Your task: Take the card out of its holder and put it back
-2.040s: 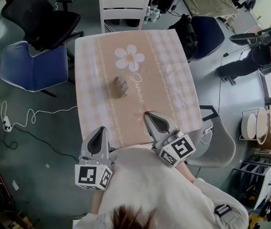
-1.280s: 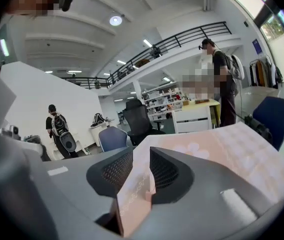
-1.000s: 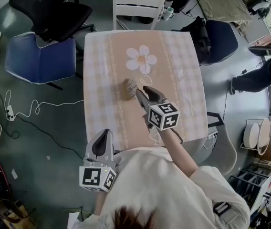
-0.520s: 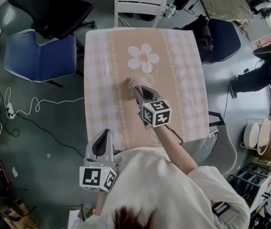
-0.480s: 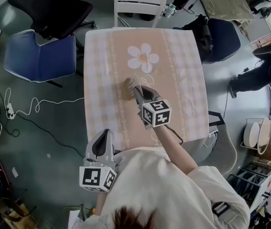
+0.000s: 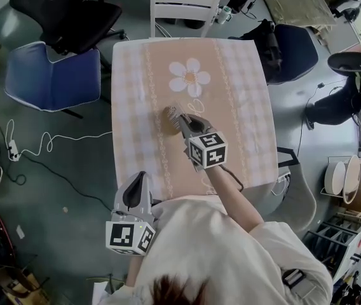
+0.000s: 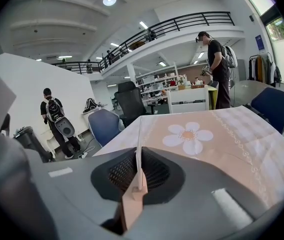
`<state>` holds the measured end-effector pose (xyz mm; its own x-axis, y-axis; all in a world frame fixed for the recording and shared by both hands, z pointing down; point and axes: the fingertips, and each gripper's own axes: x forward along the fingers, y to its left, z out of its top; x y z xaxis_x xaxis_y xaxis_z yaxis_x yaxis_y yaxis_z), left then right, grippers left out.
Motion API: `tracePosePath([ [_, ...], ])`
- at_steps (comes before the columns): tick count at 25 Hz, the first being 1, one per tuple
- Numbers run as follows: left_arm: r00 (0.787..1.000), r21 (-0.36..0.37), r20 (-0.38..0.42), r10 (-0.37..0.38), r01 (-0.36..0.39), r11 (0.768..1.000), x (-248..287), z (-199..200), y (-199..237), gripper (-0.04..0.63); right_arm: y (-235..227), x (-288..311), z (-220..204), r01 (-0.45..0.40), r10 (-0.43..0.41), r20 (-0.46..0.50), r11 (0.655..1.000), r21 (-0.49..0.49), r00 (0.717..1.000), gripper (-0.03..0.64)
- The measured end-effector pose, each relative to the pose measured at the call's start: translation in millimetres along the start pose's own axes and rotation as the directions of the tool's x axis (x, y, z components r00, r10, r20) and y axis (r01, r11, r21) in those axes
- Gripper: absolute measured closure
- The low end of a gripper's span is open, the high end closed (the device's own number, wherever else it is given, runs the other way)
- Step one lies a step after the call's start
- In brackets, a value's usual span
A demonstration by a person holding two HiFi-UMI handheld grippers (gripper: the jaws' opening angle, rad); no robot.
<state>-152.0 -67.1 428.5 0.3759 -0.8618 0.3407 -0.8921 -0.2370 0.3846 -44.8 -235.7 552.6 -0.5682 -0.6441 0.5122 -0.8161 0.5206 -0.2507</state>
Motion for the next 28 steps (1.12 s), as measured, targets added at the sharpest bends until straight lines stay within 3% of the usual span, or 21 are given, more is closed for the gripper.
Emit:
tracePosePath([
  [28, 0.999, 0.015, 0.038, -0.015, 0.014, 1.0, -6, 6, -8, 0.595, 2, -31, 39, 0.01, -0.01, 0.077, 1.0, 0.0, 0.997, 0.603],
])
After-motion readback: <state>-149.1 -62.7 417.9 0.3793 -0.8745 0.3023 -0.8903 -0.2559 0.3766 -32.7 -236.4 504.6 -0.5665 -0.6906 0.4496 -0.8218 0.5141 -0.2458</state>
